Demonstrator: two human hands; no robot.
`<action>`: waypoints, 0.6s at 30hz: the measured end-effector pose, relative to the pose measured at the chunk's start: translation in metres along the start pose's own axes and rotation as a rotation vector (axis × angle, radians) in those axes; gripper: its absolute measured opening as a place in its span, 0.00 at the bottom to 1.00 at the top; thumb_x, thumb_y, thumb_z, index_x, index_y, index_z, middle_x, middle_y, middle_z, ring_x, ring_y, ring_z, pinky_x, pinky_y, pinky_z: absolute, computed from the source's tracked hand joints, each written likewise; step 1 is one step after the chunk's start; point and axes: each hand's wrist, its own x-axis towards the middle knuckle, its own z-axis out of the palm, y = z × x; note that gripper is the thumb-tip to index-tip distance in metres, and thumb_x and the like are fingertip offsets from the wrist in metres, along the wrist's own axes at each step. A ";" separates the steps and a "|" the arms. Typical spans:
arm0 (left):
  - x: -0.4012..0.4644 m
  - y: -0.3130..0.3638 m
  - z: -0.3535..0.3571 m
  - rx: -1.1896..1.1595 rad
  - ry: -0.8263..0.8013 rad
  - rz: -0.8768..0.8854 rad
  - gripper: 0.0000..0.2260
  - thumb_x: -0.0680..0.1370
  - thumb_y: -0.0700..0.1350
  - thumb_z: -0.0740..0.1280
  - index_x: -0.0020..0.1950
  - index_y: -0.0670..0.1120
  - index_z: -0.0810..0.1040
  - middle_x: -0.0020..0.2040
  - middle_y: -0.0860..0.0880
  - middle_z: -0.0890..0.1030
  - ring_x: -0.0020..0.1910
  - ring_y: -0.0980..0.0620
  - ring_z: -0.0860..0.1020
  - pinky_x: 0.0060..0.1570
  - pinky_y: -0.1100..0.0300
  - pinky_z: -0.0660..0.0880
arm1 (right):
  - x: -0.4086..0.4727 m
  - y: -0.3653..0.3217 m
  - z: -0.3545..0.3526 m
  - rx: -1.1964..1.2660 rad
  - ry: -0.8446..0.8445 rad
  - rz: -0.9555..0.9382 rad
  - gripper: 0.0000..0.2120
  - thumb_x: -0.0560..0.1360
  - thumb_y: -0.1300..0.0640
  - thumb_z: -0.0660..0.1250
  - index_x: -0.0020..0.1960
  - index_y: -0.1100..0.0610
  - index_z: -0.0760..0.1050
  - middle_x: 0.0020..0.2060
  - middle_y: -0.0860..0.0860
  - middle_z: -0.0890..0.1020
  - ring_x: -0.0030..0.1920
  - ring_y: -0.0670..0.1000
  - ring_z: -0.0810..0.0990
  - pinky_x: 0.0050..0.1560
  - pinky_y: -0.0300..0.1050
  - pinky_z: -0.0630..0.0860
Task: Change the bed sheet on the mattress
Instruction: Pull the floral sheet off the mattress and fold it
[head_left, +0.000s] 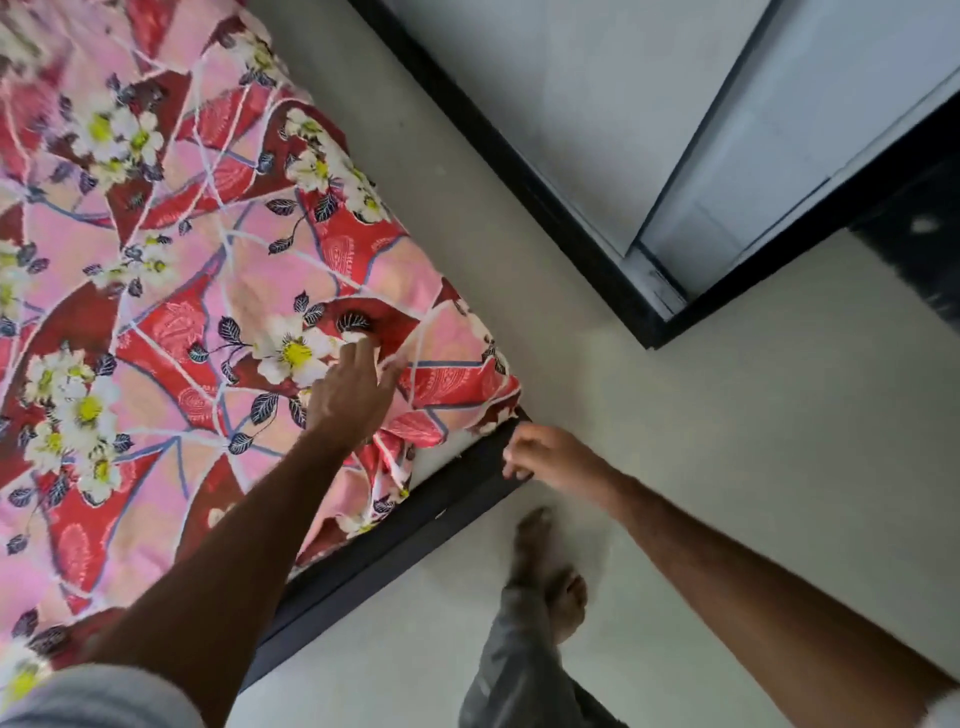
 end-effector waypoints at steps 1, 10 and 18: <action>0.007 0.000 0.007 0.010 -0.042 0.006 0.37 0.79 0.72 0.46 0.73 0.44 0.67 0.69 0.40 0.70 0.63 0.34 0.75 0.58 0.39 0.75 | 0.016 0.002 -0.009 -0.048 0.120 0.039 0.07 0.78 0.53 0.65 0.44 0.56 0.76 0.45 0.57 0.84 0.45 0.54 0.82 0.54 0.53 0.78; 0.020 0.014 0.051 -0.091 0.062 -0.109 0.28 0.79 0.57 0.67 0.74 0.45 0.65 0.73 0.43 0.67 0.71 0.39 0.69 0.65 0.40 0.74 | 0.135 -0.026 -0.044 -0.456 0.105 -0.086 0.11 0.81 0.46 0.63 0.54 0.53 0.73 0.42 0.47 0.81 0.39 0.47 0.80 0.43 0.49 0.77; 0.028 0.017 0.053 -0.060 0.013 -0.159 0.27 0.79 0.53 0.69 0.72 0.40 0.66 0.70 0.37 0.70 0.71 0.34 0.68 0.67 0.40 0.73 | 0.124 -0.090 -0.085 0.023 -0.567 0.020 0.11 0.80 0.57 0.68 0.47 0.65 0.74 0.37 0.57 0.76 0.36 0.53 0.75 0.37 0.39 0.71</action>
